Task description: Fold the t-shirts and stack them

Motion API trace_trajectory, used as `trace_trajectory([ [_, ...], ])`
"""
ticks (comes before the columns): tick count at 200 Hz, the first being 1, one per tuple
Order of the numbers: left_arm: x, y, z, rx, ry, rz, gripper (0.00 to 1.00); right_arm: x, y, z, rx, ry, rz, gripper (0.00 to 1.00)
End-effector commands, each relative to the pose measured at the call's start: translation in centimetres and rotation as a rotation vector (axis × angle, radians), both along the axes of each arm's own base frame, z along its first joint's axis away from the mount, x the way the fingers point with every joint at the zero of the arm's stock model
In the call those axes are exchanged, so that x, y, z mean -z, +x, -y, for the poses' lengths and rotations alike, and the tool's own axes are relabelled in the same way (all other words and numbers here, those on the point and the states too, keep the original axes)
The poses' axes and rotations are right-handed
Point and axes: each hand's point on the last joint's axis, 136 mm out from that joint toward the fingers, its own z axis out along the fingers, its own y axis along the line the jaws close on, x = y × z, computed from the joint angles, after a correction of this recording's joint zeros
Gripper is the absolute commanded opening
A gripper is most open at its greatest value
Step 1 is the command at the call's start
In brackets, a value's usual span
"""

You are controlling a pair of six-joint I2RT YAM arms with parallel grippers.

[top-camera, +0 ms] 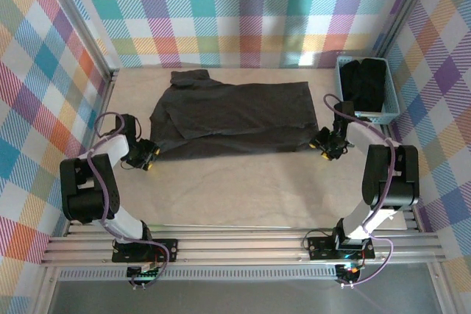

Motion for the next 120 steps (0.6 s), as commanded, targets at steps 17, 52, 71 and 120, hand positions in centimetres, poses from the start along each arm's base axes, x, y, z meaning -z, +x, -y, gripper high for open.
trace_trajectory([
  [17, -0.3, 2.0, -1.4, 0.003, 0.042, 0.035, 0.47, 1.6, 0.7, 0.2, 0.003, -0.006, -0.016, 0.47],
  [52, 0.2, 2.2, -2.3, 0.016, 0.091, 0.0, 0.4, 2.2, 1.3, 0.6, 0.015, -0.023, -0.016, 0.46],
  [71, 0.2, 2.6, -2.6, 0.015, 0.108, 0.001, 0.28, 2.3, 1.9, 0.5, 0.016, -0.017, -0.014, 0.4],
  [120, -1.3, 3.6, -3.2, 0.021, 0.144, 0.043, 0.0, 1.7, 3.6, 0.9, 0.009, -0.049, 0.038, 0.07],
])
